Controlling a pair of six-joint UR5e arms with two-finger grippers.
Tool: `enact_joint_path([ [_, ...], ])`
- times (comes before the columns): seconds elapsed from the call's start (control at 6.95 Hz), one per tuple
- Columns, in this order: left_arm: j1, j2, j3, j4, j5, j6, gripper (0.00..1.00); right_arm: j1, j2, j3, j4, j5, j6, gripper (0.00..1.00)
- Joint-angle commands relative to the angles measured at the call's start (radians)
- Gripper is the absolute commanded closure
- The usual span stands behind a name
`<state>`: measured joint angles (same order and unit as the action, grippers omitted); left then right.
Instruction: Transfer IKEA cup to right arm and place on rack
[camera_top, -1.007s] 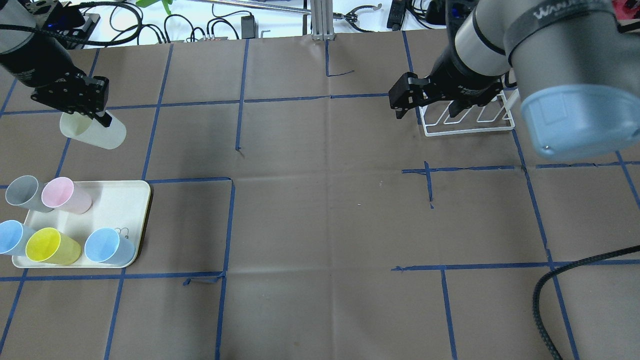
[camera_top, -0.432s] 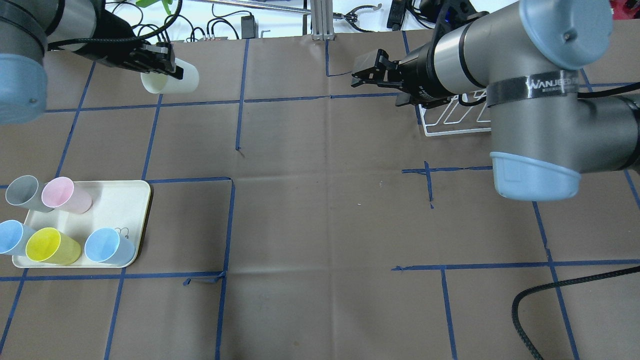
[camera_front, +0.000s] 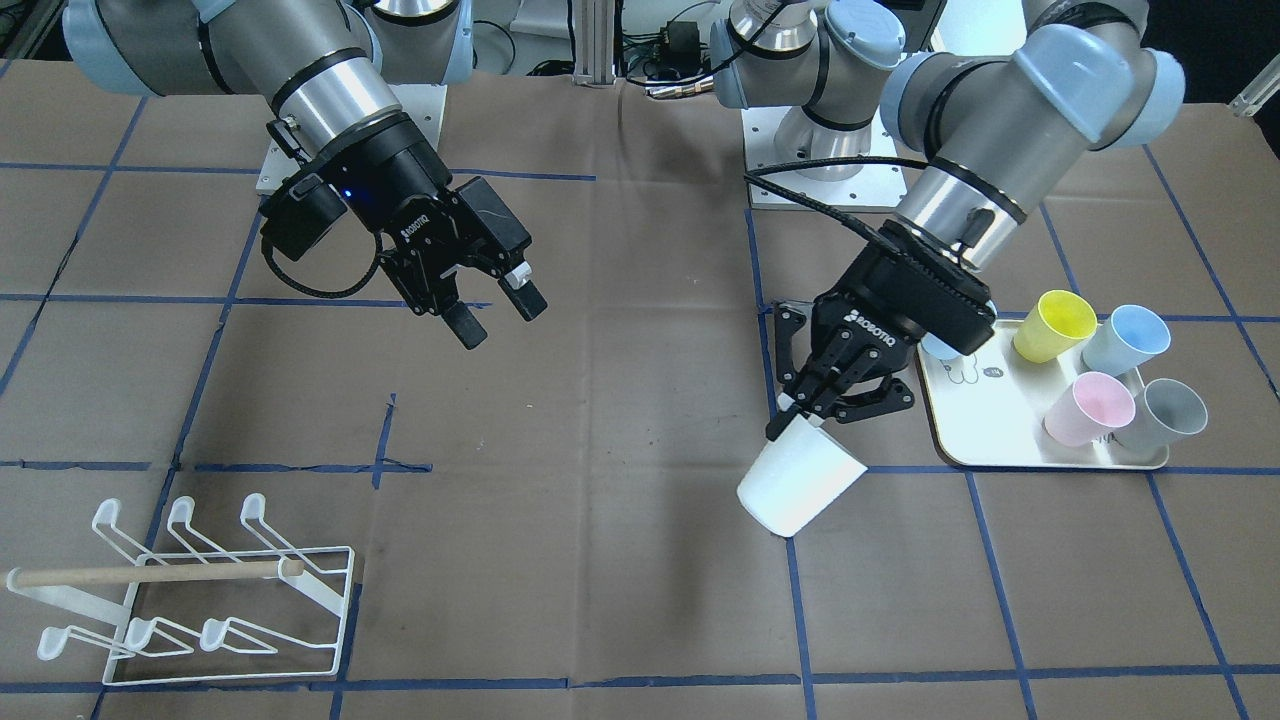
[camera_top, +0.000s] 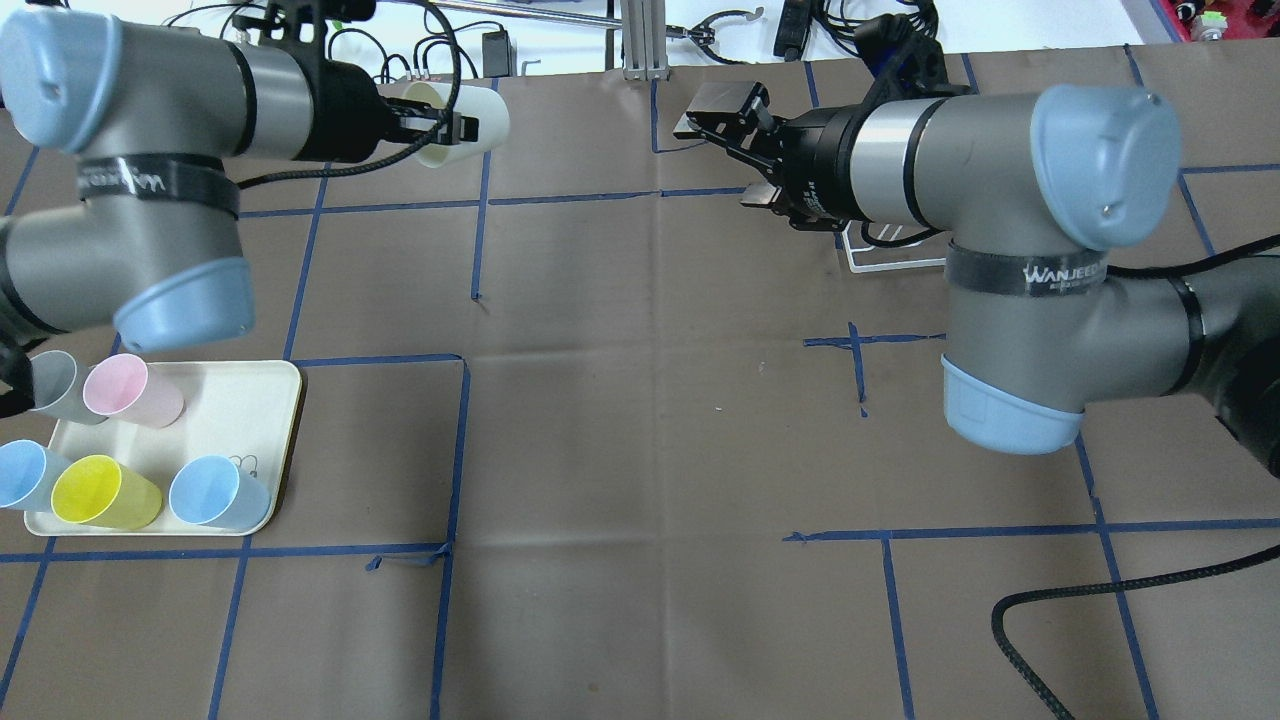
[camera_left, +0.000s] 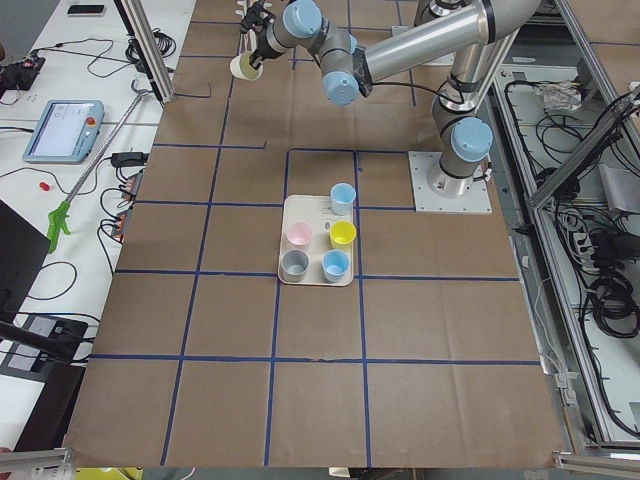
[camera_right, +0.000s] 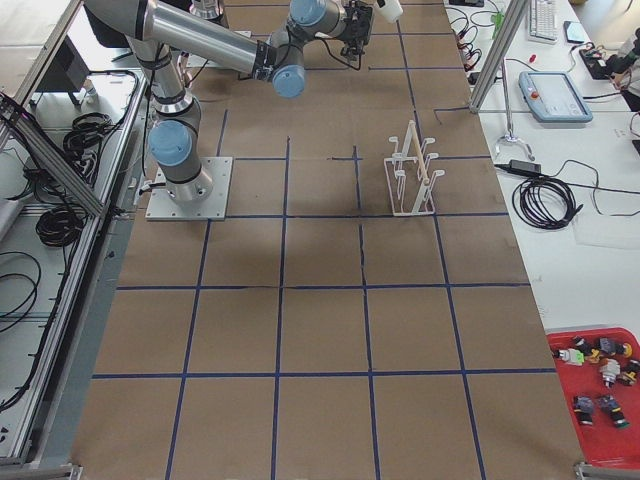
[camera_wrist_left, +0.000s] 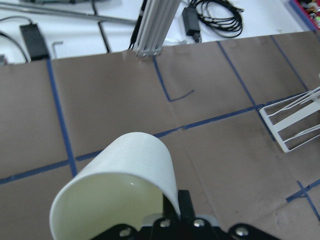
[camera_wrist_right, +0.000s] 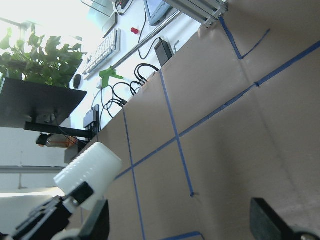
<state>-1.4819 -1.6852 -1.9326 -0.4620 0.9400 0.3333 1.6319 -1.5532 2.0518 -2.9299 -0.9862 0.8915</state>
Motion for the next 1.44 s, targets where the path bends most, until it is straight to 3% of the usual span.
enact_joint_path([
  [0.0,-0.072,-0.06,-0.138,0.345,-0.023,-0.019,1.0,0.0,0.068,0.06,-0.334,0.017,0.358,0.01],
  [0.29,-0.112,-0.157,-0.141,0.603,-0.023,-0.203,1.0,0.002,0.142,0.105,-0.53,0.008,0.519,0.01],
  [0.43,-0.141,-0.192,-0.147,0.697,-0.023,-0.256,1.0,0.002,0.157,0.126,-0.534,0.003,0.577,0.0],
  [0.72,-0.19,-0.246,-0.176,0.855,-0.015,-0.36,0.99,0.0,0.16,0.157,-0.532,-0.101,0.621,0.0],
  [1.15,-0.204,-0.238,-0.227,0.911,-0.024,-0.387,0.99,-0.001,0.221,0.119,-0.528,-0.089,0.612,0.0],
  [1.29,-0.209,-0.241,-0.229,0.913,-0.035,-0.392,0.99,-0.001,0.24,0.101,-0.526,0.016,0.607,0.0],
])
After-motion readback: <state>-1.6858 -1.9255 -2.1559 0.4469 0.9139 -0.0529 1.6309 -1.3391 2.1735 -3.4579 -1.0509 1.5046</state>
